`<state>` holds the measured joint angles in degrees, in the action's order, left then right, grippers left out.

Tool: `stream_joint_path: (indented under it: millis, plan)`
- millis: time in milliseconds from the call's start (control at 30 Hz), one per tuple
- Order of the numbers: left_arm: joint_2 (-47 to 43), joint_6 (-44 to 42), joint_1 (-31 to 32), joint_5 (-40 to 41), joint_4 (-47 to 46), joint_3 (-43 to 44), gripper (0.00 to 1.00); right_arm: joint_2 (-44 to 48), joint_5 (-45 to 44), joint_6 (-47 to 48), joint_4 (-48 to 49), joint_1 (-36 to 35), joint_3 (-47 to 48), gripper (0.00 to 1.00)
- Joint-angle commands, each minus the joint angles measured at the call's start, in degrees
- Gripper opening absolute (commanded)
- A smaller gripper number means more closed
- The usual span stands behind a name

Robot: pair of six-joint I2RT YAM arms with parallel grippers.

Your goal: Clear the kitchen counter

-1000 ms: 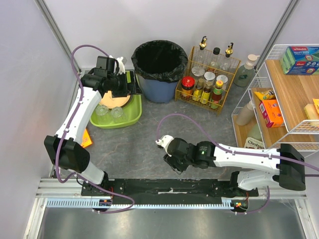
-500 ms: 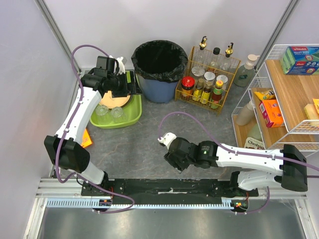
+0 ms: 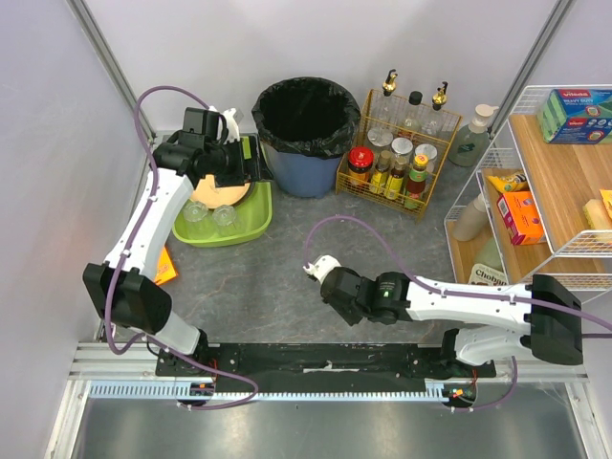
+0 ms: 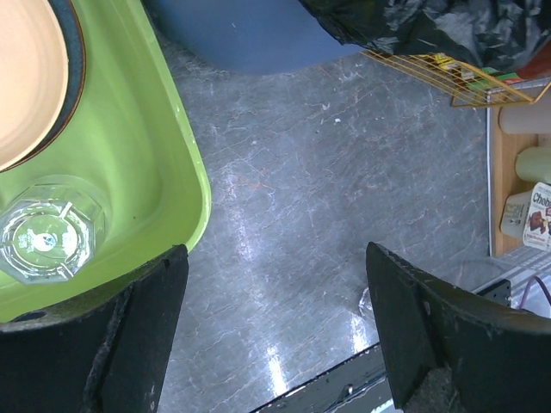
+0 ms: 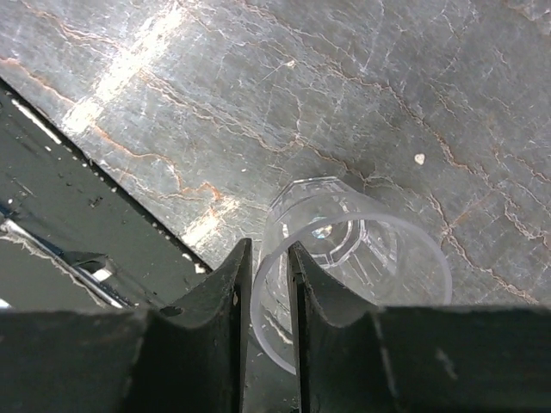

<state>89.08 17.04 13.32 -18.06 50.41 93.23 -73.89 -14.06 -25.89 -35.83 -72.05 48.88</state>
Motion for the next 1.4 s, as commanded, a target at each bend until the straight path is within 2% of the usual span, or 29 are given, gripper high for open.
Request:
stream_joint_path:
  millis: [0,67,167,300,467,667,733,867,1000,1267,1367]
  plan:
    - [-3.47,1.42,-0.14,-3.11,-1.72,0.37,0.89,-1.17,-4.03,-1.0,2.08,-0.02,1.3,0.27]
    - [-3.91,1.68,-0.05,-3.9,-1.72,0.63,0.89,-1.52,-5.79,-0.92,2.0,0.07,2.18,0.19]
    - [-4.52,2.47,-0.05,-5.49,-1.81,1.25,0.89,-1.7,-7.81,0.31,2.0,1.03,4.9,0.0]
    - [-5.49,4.23,-0.05,-8.82,-4.35,1.86,0.89,-0.73,-2.91,2.33,4.1,6.56,12.18,0.0]
    - [-5.67,8.97,0.21,-14.97,-9.36,4.33,0.89,-0.38,8.24,3.04,11.3,15.08,19.83,0.0]
    - [-8.83,15.64,0.3,-23.4,-17.17,3.63,0.89,1.46,17.04,-0.55,21.92,21.07,24.94,0.0]
    - [-9.62,18.63,0.48,-26.22,-20.08,3.54,0.89,2.34,19.67,-4.23,28.5,23.35,24.77,0.0]
    - [-11.73,25.93,0.39,-30.09,-27.28,2.22,0.89,3.4,24.95,-18.89,48.35,27.83,21.53,0.0]
    - [-12.7,28.57,0.3,-31.68,-30.19,2.39,0.9,2.26,28.29,-31.3,64.81,30.74,18.88,0.0]
    - [-12.88,29.63,0.39,-35.46,-33.53,1.26,0.91,-1.7,33.05,-41.95,81.52,33.2,19.85,0.0]
    - [-13.05,29.19,0.39,-35.38,-33.63,0.11,0.92,-2.31,34.19,-43.28,84.43,33.73,19.93,0.0]
